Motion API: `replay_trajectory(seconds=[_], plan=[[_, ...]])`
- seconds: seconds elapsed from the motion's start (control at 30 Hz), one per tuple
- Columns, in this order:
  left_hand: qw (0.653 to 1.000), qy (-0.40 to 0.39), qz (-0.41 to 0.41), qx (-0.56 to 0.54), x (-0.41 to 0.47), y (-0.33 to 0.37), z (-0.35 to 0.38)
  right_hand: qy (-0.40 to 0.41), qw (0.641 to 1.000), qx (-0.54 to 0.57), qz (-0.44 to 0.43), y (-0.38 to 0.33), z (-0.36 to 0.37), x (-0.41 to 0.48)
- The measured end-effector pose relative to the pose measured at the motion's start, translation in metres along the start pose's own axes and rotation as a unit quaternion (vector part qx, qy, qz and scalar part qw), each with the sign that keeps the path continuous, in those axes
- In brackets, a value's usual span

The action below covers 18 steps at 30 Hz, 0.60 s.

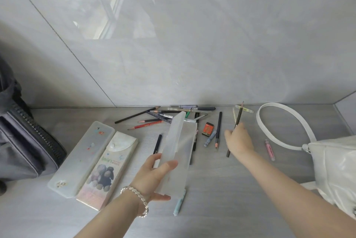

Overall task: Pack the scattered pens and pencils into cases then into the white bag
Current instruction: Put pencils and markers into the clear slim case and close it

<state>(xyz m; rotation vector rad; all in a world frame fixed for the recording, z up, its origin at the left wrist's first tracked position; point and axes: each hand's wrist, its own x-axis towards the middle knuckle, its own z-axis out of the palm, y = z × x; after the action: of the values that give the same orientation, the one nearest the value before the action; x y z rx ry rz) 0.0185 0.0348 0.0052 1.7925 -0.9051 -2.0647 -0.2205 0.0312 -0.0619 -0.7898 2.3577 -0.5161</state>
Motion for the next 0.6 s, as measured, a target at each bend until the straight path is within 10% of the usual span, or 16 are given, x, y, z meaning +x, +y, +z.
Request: replay_trajectory(seconds=[0.27,0.6], plan=[[0.998,-0.013,-0.022,-0.049,0.001,0.001,0.016,-0.170,0.827,0.536,0.001,-0.060,0.026,-0.098],[0.983,-0.042,-0.063,-0.167,0.000,-0.001,0.012,-0.152,0.964,0.165,-0.145,-0.042,0.053,-0.134]])
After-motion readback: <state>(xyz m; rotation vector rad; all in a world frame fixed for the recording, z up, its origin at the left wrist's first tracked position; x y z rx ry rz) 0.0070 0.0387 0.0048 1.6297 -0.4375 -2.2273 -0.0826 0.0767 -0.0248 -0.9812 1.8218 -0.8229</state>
